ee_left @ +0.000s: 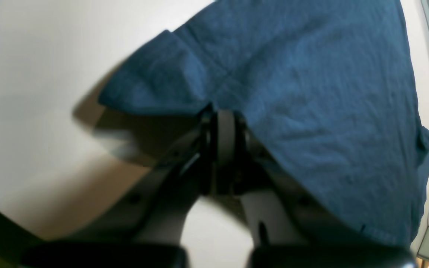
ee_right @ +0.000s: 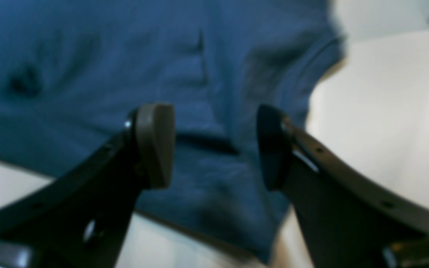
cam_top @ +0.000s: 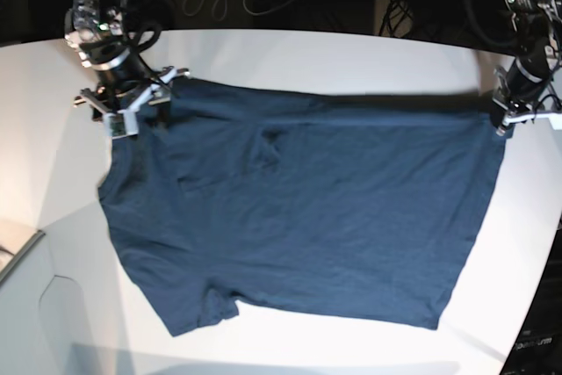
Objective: Layout the t-shirt on the table in an organized manner, then fold the t-shirt properly
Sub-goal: 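Lower the held t-shirt edge onto the table with both grippers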
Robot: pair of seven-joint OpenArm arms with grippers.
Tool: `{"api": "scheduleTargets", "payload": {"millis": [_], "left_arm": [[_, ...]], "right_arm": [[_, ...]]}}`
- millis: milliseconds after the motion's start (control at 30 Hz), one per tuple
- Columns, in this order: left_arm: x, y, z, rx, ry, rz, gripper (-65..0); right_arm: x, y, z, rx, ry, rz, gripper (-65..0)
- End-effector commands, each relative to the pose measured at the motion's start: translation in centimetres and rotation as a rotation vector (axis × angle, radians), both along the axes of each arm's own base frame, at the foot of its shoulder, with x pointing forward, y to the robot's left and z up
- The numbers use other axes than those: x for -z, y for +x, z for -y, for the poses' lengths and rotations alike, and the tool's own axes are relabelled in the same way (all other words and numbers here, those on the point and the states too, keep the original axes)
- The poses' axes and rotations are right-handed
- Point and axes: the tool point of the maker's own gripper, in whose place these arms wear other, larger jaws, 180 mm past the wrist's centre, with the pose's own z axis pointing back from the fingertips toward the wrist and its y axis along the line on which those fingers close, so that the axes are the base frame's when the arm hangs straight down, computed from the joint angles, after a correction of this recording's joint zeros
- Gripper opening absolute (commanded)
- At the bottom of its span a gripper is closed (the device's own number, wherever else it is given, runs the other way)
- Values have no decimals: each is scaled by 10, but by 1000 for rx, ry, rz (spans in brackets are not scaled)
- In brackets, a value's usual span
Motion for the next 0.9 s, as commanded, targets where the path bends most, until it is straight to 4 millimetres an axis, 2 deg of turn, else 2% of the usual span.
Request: {"api": "scheduleTargets", "payload": {"millis": [0, 133, 433, 533, 633, 733, 867], "left_arm": [[-13, 8, -7, 1, 23, 39, -649], [-14, 10, -6, 3, 22, 43, -649], [-14, 10, -6, 1, 24, 46, -649], [-14, 11, -7, 0, 24, 46, -649], [-15, 11, -7, 0, 24, 48, -649], [-15, 11, -7, 0, 24, 48, -649], [-14, 11, -7, 0, 24, 46, -649]], "right_arm": [[-7, 8, 0, -10, 2, 31, -270], [5, 16, 2, -7, 0, -2, -262], [28, 11, 9, 1, -4, -66, -279], [27, 10, 9, 1, -3, -63, -360], [25, 12, 9, 0, -3, -54, -484], [23, 13, 8, -1, -3, -46, -635], [12, 11, 8, -4, -9, -22, -650]]}}
